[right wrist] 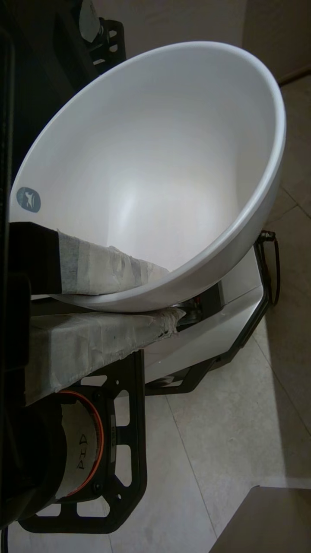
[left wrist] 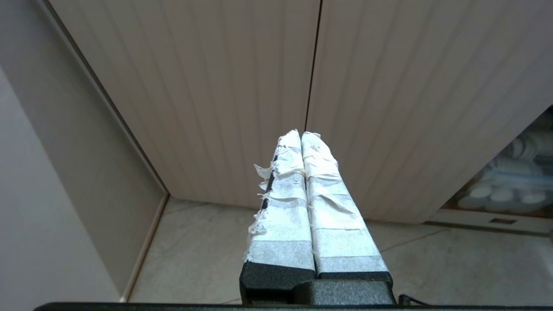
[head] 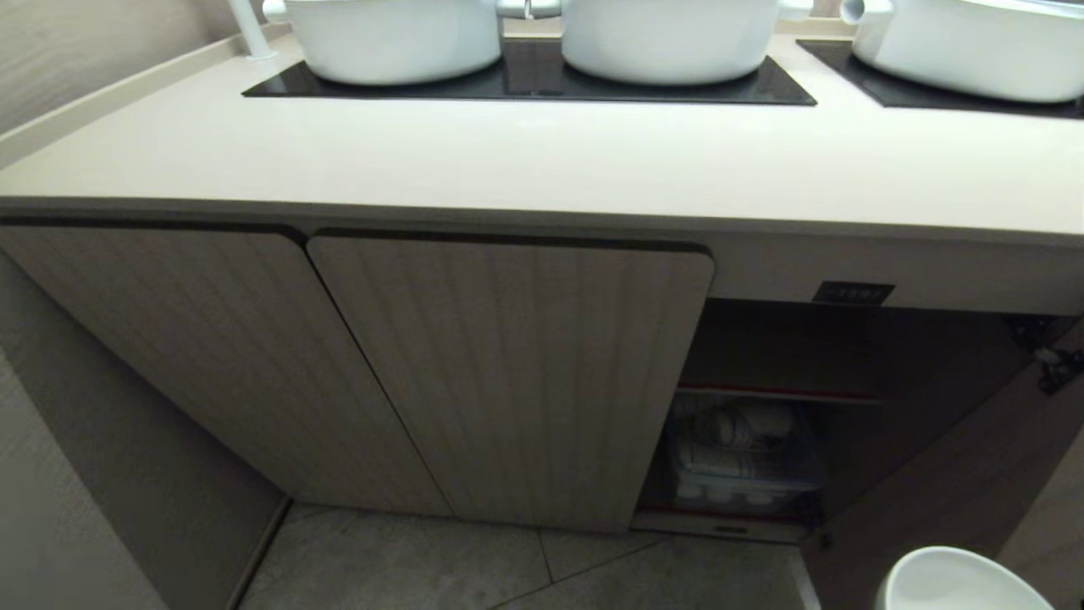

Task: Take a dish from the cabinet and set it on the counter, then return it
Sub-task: Put it back into the cabinet

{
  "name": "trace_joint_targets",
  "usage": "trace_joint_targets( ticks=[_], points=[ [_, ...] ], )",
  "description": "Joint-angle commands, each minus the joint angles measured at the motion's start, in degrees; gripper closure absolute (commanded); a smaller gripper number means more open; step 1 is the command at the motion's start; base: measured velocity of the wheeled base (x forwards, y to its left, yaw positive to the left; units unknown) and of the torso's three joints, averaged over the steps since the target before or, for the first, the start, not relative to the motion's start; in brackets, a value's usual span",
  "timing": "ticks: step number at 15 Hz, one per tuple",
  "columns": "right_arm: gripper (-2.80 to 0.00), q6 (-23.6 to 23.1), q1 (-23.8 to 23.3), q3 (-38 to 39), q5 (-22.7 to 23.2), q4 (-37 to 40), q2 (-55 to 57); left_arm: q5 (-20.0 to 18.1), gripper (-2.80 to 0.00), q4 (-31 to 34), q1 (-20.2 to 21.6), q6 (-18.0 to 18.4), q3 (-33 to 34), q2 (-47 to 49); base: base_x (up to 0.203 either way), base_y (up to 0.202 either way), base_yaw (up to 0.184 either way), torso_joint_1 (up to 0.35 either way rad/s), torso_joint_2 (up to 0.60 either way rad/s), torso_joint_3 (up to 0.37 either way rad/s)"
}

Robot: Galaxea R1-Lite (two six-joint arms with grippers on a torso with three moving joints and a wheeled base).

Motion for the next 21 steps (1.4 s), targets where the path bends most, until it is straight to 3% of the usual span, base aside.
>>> trace_joint_targets(
  ticks=[1,16,21],
  points=[
    [0.00,0.2,0.0,0.1,0.0,0.2,0.2,0.0,0.00,0.0,0.0,0.0,0.0,0.0,0.000,0.000,0.000,-0.194,0.51,0.315],
    [0.00,1.7,0.1,0.4,0.0,0.1,-0.1,0.0,0.00,0.0,0.0,0.0,0.0,0.0,0.000,0.000,0.000,-0.138,0.46,0.323],
    [0.00,1.7,0.1,0.4,-0.1,0.2,-0.2,0.0,0.00,0.0,0.0,0.0,0.0,0.0,0.000,0.000,0.000,-0.015,0.10,0.081]
  ],
)
